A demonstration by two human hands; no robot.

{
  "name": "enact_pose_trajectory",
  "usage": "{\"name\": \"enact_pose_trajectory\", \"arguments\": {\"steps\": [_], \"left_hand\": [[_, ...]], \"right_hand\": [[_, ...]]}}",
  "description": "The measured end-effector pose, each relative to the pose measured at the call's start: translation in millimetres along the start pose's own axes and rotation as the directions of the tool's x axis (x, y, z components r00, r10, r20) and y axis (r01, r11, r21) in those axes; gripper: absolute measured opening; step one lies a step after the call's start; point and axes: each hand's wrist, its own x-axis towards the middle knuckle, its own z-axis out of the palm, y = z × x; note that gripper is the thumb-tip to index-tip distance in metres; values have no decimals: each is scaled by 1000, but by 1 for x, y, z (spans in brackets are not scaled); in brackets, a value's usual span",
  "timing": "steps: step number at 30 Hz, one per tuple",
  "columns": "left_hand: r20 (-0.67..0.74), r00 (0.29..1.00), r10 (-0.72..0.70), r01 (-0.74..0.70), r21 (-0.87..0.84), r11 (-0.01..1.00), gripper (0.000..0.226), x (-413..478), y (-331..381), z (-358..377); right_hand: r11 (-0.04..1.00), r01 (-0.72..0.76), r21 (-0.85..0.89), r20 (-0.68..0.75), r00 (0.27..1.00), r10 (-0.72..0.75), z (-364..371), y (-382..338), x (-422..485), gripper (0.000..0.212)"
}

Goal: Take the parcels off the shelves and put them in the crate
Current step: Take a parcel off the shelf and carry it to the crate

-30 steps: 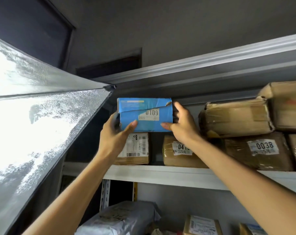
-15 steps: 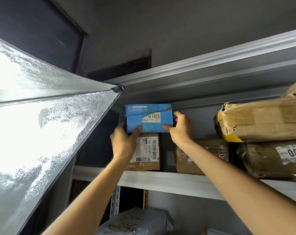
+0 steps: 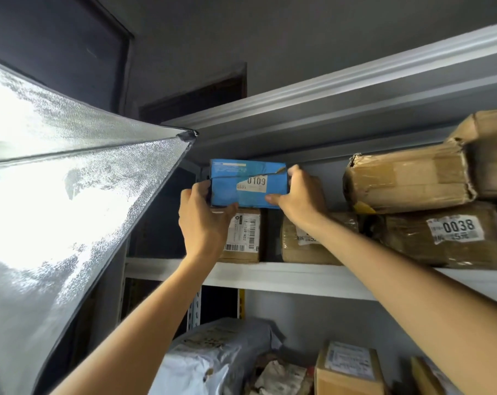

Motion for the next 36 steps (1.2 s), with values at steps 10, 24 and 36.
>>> {"name": "enact_pose_trajectory", "arguments": {"steps": [10,24,36], "left_hand": [[133,989,64,-55,-71,996,50,-26,67,13],[502,861,84,166,-433,886,67,-54,150,106],[511,858,44,199,-410,890,55,-53,154,108]], "right_hand": [[890,328,-318,66,944,-324,-87,-29,-42,45],[824,-67,-563,-176,984,-40,-218,52,-34,78],[855,-136,-500,-150,986,69,-202,44,-31,74]]}}
